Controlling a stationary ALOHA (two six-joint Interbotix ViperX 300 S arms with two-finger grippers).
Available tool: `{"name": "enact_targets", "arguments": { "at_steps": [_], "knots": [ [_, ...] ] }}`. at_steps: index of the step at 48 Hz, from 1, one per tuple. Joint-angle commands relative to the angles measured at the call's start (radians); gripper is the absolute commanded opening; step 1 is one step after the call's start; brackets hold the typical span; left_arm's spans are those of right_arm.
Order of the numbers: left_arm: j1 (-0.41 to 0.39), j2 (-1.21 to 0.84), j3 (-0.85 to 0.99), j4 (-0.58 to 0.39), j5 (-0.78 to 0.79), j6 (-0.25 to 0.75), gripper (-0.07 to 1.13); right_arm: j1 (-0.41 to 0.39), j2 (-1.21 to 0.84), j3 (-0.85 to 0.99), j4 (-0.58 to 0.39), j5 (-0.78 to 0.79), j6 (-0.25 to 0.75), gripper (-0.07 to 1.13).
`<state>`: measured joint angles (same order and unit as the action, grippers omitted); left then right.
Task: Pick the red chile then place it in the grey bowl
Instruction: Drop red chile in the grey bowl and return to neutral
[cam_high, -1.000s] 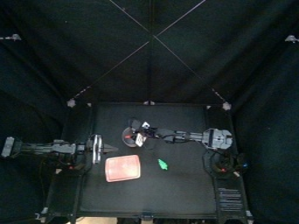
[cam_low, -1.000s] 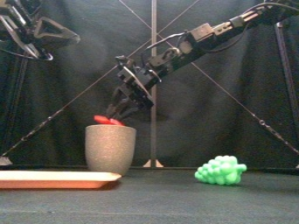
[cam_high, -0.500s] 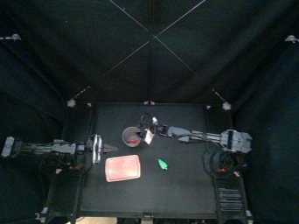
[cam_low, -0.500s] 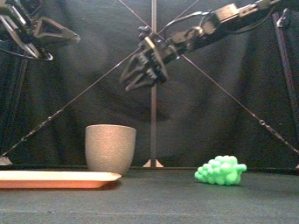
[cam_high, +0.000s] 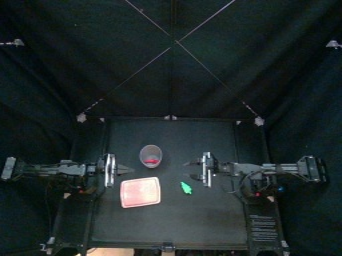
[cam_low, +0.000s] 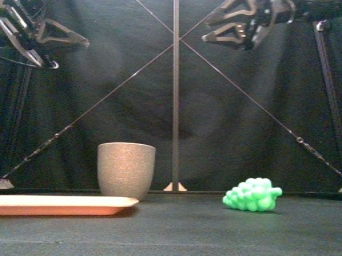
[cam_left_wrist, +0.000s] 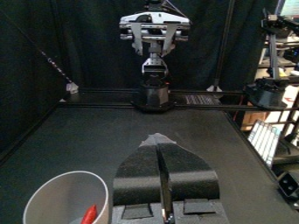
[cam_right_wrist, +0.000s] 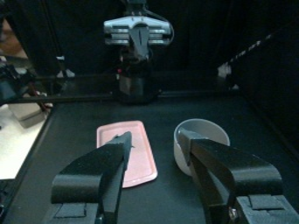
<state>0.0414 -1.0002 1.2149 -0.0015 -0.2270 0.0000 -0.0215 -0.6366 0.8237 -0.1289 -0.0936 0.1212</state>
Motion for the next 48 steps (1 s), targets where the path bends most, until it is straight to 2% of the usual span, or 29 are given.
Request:
{"name": "enact_targets", "arguments": {
  "at_steps": [1,11,19,48],
  "knots": [
    [0.006,0.002,-0.011,-0.002,-0.005,0.002,-0.02,0.014,-0.135,0.080,-0.006,-0.012,-0.005,0.84],
    [0.009,0.000,-0.009,-0.002,-0.005,0.002,-0.02,0.015,-0.383,0.259,0.005,-0.009,0.000,0.84],
    [0.009,0.000,-0.009,-0.002,-0.005,0.002,-0.02,0.015,-0.485,0.339,0.025,0.005,-0.002,0.84],
    [0.012,-0.002,-0.008,-0.002,-0.005,0.000,-0.02,0.008,-0.479,0.322,0.017,0.029,-0.003,0.84]
  ]
}}
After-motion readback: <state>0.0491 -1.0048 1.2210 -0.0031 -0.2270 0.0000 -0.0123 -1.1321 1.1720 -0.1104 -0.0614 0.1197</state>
